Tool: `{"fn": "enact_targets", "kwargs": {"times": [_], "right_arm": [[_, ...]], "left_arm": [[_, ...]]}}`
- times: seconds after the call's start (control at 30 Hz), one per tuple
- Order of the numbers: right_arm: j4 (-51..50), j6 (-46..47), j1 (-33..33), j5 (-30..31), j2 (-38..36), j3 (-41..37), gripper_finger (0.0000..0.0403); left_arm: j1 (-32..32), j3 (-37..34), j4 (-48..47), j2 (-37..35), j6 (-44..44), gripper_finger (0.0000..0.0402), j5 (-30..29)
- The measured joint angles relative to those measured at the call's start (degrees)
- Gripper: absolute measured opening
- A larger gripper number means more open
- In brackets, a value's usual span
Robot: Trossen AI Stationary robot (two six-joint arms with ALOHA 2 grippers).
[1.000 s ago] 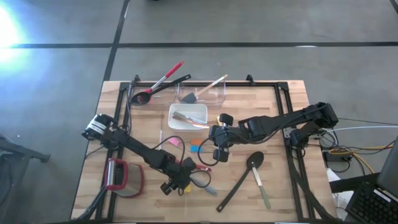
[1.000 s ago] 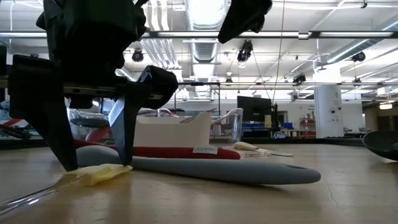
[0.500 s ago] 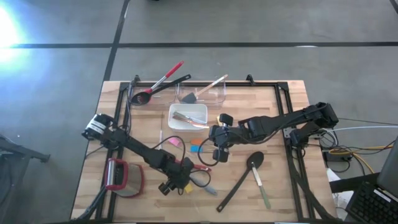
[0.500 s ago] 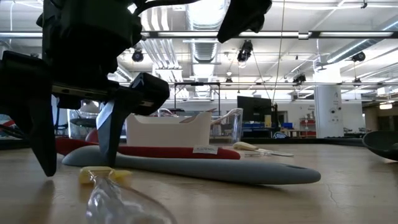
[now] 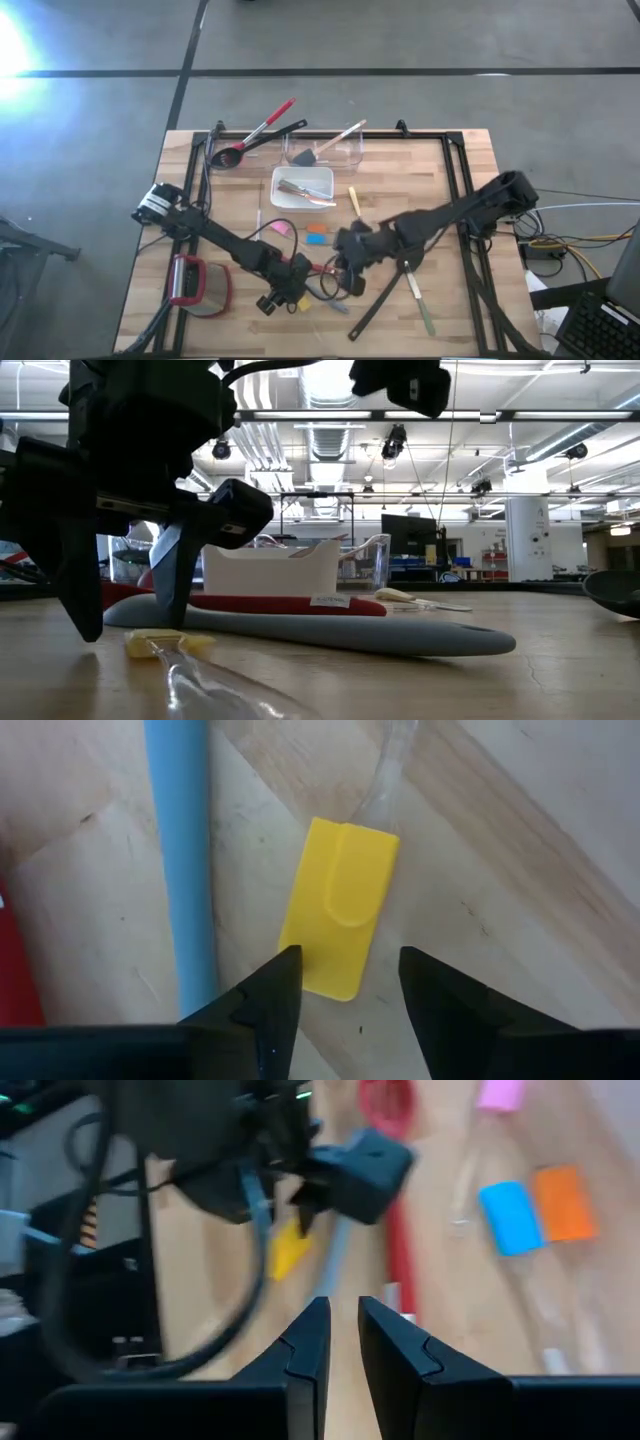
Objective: Pick & Place Kitchen Items
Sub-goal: Put the yellow spatula into the right transparent bin
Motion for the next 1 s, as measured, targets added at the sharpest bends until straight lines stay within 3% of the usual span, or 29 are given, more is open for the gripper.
{"fn": "enact_targets", "kwargs": {"times": [0.23,0.4,0.6,0.73,1.0], "right_arm": [[8.5,6.6,5.5,0.9,2.6,0.0,0.0052],[9.1,9.3,7.4,2.4,4.2,0.0,0.0052],[8.8,11.3,8.5,3.1,4.9,0.0,0.0052],[8.8,11.5,8.8,5.0,4.9,0.0,0.0052],[8.7,12.3,8.7,5.5,4.8,0.0,0.0052]], "left_arm": [[-0.1,0.0,0.6,0.0,0.9,0.0165,-1.4],[0.2,0.0,1.2,0.0,0.0,0.0160,-8.3],[0.4,0.0,0.0,0.0,3.2,0.0156,-8.2],[0.0,0.1,-0.5,0.0,3.5,0.0157,-6.3],[-0.1,1.2,-1.4,-0.1,-5.2,0.0156,4.5]]}}
